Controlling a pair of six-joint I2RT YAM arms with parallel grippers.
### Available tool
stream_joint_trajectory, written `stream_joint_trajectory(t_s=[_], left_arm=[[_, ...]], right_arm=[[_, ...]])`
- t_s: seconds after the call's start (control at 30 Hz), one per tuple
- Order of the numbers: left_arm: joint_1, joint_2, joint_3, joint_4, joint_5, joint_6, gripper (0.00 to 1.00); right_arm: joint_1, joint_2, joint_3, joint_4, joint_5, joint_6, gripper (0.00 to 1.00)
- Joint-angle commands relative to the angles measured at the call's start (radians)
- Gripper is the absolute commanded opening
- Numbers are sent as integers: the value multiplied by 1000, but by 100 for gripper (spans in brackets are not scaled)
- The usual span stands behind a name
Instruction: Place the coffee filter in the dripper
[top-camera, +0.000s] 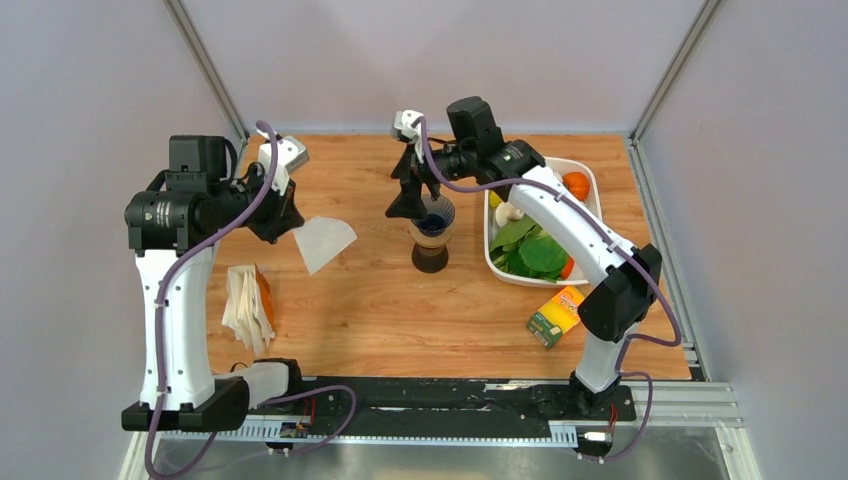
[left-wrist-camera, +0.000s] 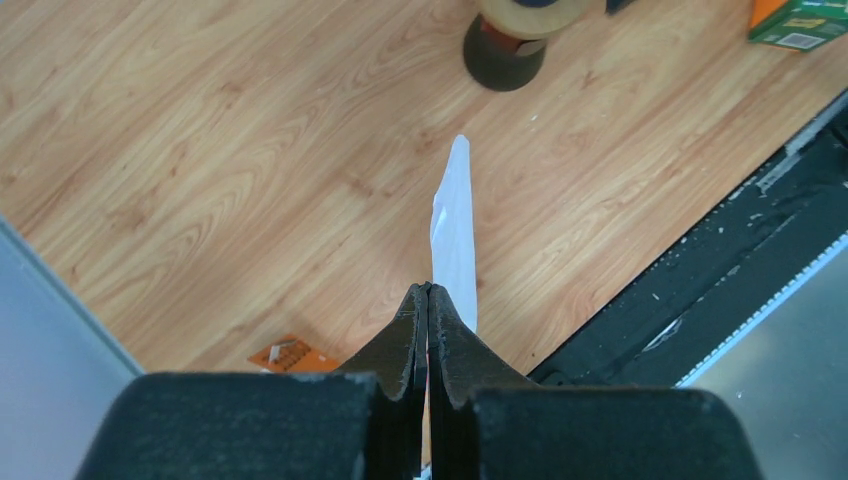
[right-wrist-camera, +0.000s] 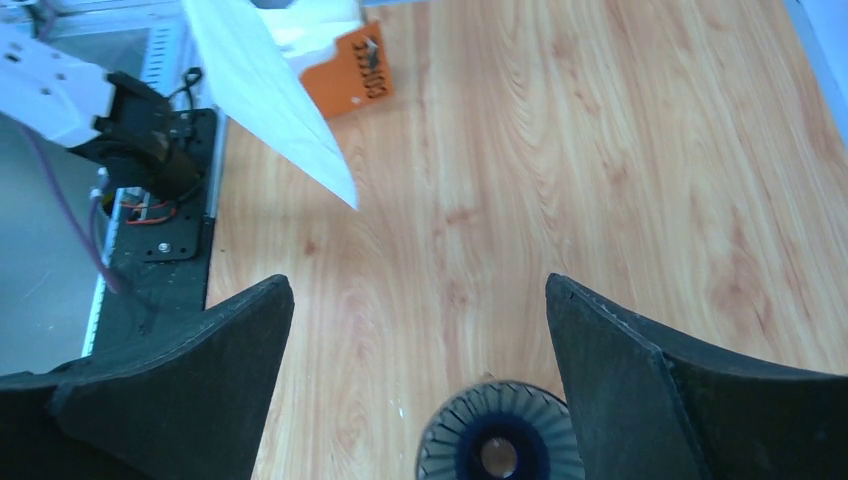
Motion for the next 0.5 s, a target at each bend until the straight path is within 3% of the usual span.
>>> stream_joint_trajectory(t_s=[0.0,0.4,0.47], left_arm=[[-23,3,38,30,136,36,0],[-63,14,75,106,214,-19,0],[-65,15,79,120,227,-29,0]], right_arm=[[37,-56,-53,157,-135,-29,100],[97,-23,-103,265,-284,-1,100],[106,-10,-100,273,-292,-5,96]])
